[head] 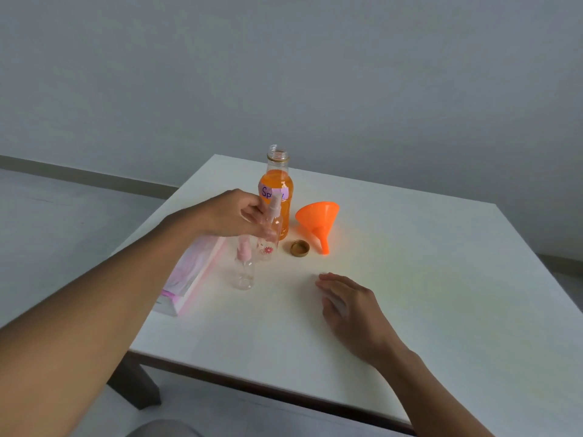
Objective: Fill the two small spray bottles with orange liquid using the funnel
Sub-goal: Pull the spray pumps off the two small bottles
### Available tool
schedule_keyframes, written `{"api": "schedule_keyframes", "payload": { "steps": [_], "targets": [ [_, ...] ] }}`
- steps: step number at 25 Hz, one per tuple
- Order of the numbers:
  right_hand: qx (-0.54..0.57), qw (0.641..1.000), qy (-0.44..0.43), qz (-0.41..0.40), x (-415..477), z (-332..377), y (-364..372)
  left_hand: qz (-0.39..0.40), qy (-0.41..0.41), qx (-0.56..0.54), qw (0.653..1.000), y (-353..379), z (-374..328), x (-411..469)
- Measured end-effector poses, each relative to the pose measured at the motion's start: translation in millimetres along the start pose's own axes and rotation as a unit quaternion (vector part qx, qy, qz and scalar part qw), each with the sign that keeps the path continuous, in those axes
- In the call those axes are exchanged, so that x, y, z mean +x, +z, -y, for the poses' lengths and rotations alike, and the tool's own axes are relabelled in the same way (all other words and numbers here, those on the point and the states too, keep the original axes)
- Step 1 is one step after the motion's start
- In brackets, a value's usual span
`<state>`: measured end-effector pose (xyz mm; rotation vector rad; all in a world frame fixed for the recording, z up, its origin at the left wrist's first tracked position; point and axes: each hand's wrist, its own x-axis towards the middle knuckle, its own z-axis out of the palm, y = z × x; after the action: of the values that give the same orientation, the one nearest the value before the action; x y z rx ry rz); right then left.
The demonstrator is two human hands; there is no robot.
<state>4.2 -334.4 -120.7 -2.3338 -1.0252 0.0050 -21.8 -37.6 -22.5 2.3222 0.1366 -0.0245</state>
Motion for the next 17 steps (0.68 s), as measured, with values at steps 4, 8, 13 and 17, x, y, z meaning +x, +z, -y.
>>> {"api": "schedule_keyframes", "payload": {
  "steps": [4,8,13,17],
  "targets": [
    [0.091,0.992,0.055,-0.063,-8.2,-2.5,-22.4,-0.056,0.067,-0.032,0.996,-17.0,-55.8,-15.1],
    [0.27,0.942,0.089,-0.18,-18.1,-1.1,-59.5,-0.061,0.114,0.033,0.991,19.1,-114.8,-30.2],
    [0.388,0.893,0.109,-0.199,-40.8,-1.5,-98.7,-0.021,0.109,-0.036,0.993,122.5,-113.8,-41.4],
    [0.398,0.894,0.151,-0.143,-50.6,-30.2,-108.6,-0.029,0.098,-0.112,0.989,164.7,-109.0,-39.6]
  ]
}}
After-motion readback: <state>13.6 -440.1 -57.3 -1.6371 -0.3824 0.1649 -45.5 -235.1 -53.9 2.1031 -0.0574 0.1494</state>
